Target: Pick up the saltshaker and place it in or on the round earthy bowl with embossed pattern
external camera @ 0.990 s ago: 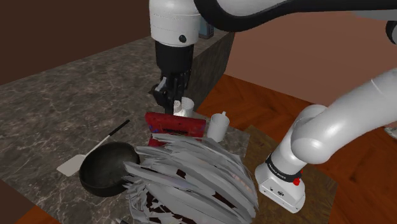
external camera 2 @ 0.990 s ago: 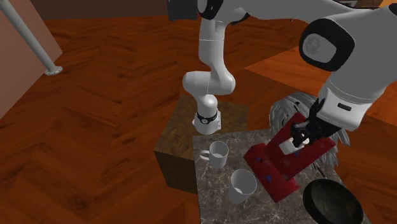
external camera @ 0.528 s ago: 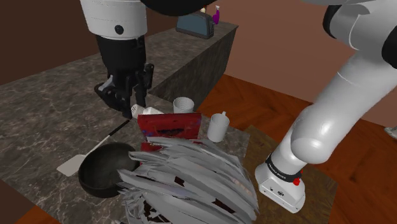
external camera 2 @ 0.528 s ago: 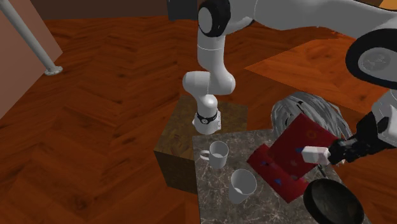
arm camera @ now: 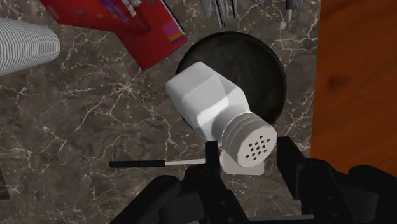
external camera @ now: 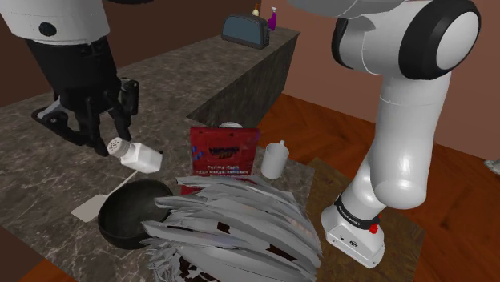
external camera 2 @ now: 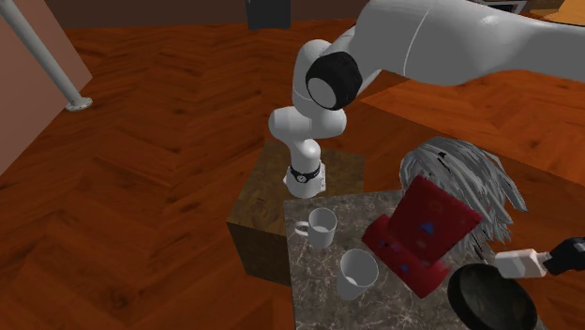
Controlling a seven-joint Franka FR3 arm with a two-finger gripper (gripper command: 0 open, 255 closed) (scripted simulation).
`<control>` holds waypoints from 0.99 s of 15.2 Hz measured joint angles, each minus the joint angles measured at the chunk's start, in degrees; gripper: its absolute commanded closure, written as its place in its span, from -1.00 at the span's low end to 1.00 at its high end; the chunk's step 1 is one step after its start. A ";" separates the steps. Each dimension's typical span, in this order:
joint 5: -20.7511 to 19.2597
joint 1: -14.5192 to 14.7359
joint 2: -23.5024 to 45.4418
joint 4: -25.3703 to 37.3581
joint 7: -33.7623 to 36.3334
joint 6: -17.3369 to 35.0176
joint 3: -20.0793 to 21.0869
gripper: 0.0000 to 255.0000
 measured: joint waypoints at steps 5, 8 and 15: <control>-0.21 -0.39 0.25 -3.40 0.37 3.49 -0.17 1.00; -0.07 -1.02 -0.01 -6.39 0.43 6.19 -0.20 1.00; -0.20 -1.90 -0.05 -11.81 0.70 11.46 -0.42 1.00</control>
